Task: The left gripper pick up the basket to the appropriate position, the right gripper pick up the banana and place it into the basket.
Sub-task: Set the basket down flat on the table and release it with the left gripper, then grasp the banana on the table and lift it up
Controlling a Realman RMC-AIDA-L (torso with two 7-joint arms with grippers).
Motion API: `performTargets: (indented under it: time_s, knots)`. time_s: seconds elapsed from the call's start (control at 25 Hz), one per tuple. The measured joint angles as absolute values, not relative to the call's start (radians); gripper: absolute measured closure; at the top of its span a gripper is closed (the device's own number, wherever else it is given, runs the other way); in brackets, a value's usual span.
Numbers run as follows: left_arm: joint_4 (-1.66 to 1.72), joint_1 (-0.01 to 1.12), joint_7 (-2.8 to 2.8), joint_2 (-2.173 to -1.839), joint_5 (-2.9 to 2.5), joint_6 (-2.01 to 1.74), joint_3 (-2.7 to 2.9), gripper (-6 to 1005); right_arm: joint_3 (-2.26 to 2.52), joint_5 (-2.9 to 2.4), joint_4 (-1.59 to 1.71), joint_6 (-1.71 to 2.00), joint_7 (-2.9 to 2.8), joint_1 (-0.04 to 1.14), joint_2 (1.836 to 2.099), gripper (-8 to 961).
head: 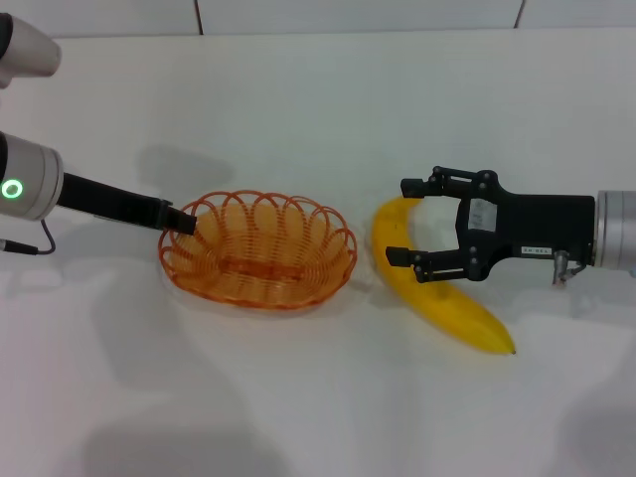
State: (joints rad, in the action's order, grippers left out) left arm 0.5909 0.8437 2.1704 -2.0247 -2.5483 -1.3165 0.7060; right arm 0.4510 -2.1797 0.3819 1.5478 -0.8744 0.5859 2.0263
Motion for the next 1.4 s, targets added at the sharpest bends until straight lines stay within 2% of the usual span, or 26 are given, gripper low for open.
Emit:
performTargets:
  time_s: [0.36, 0.68, 0.8, 1.0, 1.12, 1.16, 1.4]
  knots:
    - [0.591, 0.844, 2.170, -2.025, -2.545, -1.317, 0.705, 920, 0.451, -2.180, 0.382, 1.548, -0.874, 0.585, 2.026, 72]
    - [0.633, 0.819, 2.151, -2.029, -2.502, -1.323, 0.705, 703, 0.451, -2.180, 0.382, 1.548, -0.874, 0.582, 2.026, 72]
    - [0.720, 0.776, 2.143, -2.032, -2.456, -1.329, 0.713, 630, 0.451, -2.180, 0.382, 1.548, -0.874, 0.578, 2.026, 72]
    - [0.868, 0.686, 2.045, -2.033, -2.311, -1.425, 0.718, 508, 0.451, -2.150, 0.386, 1.548, -0.874, 0.565, 2.023, 73]
    - [0.914, 0.635, 1.961, -2.034, -2.226, -1.482, 0.718, 388, 0.451, -2.133, 0.387, 1.548, -0.874, 0.558, 2.022, 73]
    - [0.928, 0.572, 1.842, -2.034, -2.126, -1.524, 0.717, 347, 0.451, -2.128, 0.388, 1.548, -0.874, 0.557, 2.022, 73]
    - [0.855, 0.399, 1.367, -2.041, -1.903, -1.586, 0.730, 133, 0.451, -2.091, 0.391, 1.573, -0.868, 0.542, 2.021, 73]
